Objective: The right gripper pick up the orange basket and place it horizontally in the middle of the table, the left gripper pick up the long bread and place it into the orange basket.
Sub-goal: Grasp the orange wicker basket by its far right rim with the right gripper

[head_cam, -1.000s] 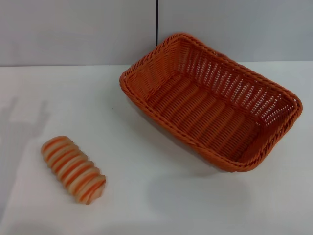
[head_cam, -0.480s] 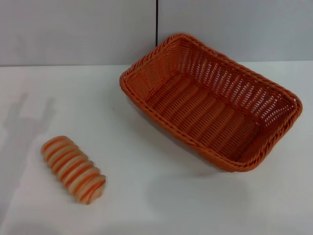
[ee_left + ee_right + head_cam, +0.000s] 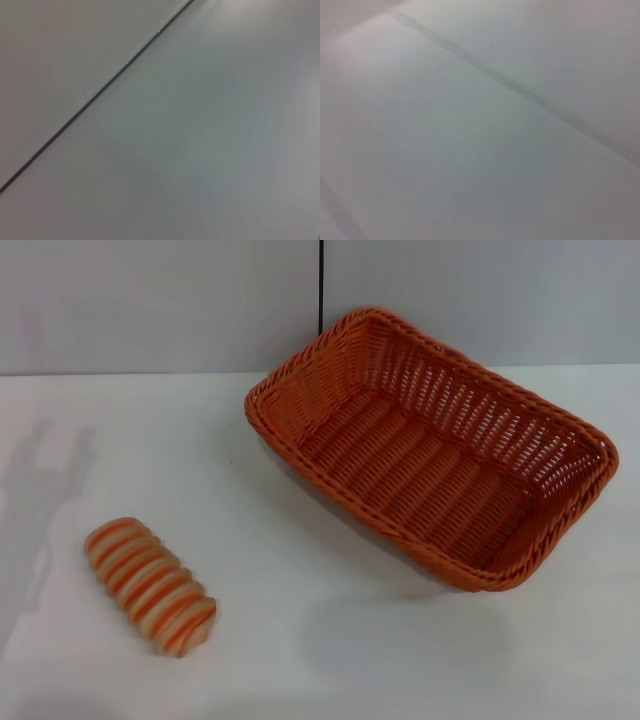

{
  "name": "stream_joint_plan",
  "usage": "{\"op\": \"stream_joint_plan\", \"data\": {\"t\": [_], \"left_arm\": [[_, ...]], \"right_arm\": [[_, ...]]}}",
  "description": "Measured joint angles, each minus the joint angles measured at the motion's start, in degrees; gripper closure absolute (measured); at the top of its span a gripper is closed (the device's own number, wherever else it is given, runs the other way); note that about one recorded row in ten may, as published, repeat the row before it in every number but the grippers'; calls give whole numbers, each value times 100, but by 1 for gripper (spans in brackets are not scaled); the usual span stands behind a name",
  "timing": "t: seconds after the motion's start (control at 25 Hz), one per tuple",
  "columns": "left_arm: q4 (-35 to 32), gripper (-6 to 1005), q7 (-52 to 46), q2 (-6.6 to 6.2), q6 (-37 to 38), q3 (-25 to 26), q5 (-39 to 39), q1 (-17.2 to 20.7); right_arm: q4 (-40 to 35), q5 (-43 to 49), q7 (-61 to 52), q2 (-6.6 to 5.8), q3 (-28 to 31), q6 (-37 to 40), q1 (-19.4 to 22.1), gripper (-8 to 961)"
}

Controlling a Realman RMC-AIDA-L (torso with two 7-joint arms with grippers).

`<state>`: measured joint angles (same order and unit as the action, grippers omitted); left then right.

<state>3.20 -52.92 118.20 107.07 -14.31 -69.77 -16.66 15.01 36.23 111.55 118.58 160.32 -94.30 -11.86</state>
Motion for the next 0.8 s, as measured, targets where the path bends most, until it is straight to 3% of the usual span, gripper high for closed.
{"op": "stream_joint_plan", "data": {"t": [0.12, 0.24, 0.28, 0.32, 0.36, 0.48, 0.52, 0.56, 0.68, 0.72, 0.76, 0.8], "left_arm": [[-133, 204, 117, 6, 18, -147, -10, 48], [-171, 204, 173, 6, 1, -173, -10, 77], [-194, 204, 216, 6, -4, -184, -10, 95], [-227, 204, 319, 3, -8, -208, -13, 125], [-227, 204, 319, 3, -8, -208, -13, 125], [-308, 203, 470, -1, -12, -298, -63, 165], [-392, 203, 525, -1, -11, -352, -133, 182], [-392, 203, 525, -1, -11, -352, -133, 182], [-464, 203, 566, -1, 19, -383, -224, 193], [-470, 204, 569, -1, 51, -384, -233, 199], [-473, 204, 570, -1, 82, -385, -238, 207], [-476, 204, 570, 0, 103, -385, -245, 217]], "right_arm": [[1020, 602, -675, -13, -168, -266, 113, 461], [1583, 942, -1056, -46, -184, -321, 120, 462], [1881, 1152, -1245, -83, -190, -341, 114, 462], [2446, 1675, -1711, -212, -204, -375, 68, 462], [2446, 1675, -1711, -212, -204, -375, 68, 462], [3075, 2432, -2549, -535, -295, -385, -117, 462], [3318, 2898, -3038, -796, -403, -411, -309, 462], [3318, 2898, -3038, -796, -403, -411, -309, 462], [3655, 3635, -3638, -1093, -551, -492, -624, 461], [3994, 4369, -4159, -1275, -604, -518, -874, 461], [3994, 4369, -4159, -1275, -604, -518, -874, 461], [4162, 4720, -4374, -1351, -626, -532, -986, 461]]}}
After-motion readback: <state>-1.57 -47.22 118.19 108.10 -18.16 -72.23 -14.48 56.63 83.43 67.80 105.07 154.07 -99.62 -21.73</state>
